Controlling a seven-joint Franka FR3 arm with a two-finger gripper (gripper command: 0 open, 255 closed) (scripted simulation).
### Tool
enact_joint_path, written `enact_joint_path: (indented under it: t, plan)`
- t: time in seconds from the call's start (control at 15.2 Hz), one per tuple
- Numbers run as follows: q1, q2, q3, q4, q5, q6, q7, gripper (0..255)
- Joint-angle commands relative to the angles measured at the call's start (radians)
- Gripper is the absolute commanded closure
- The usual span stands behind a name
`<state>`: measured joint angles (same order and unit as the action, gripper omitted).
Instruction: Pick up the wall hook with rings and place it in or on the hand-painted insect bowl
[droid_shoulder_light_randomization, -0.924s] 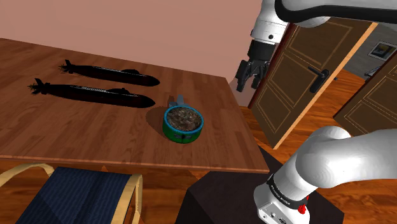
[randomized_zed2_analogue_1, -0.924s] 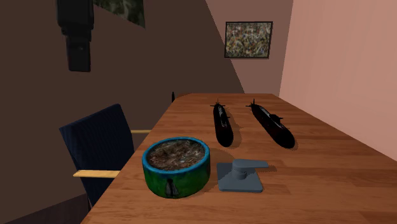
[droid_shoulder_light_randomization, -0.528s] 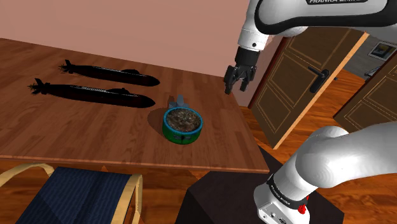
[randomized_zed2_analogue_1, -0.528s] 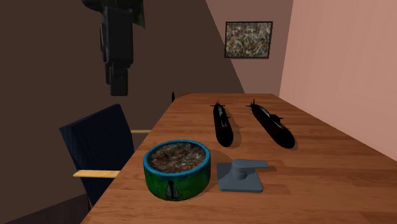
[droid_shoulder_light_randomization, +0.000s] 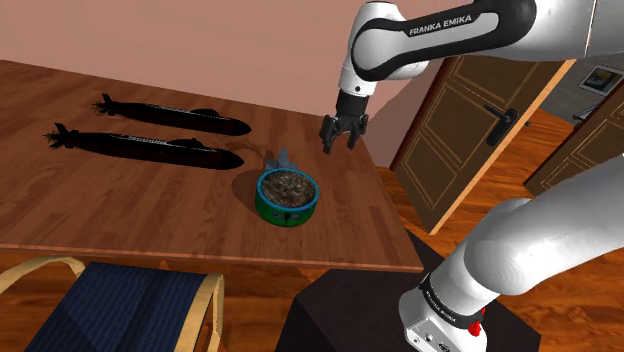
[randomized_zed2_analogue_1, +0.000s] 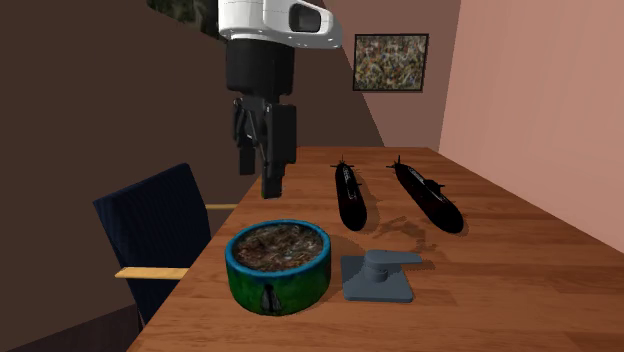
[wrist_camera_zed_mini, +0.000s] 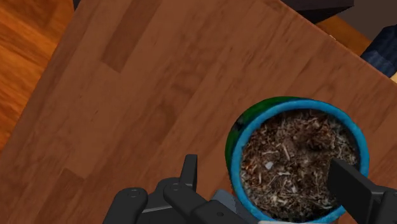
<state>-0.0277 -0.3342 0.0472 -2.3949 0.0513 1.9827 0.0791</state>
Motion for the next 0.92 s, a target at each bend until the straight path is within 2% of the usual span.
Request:
enact_joint_path:
  t: [0.0,0.46,0.86]
  plan:
    - [-0.004,0.08,0.0,0.033,-0.007,0.055,0.002,0]
    - [-0.009,0.349,0.005,0.175,-0.036,0.202,0.025,0]
    - [-0.007,0.579,0.0,0.347,-0.066,0.277,0.048,0]
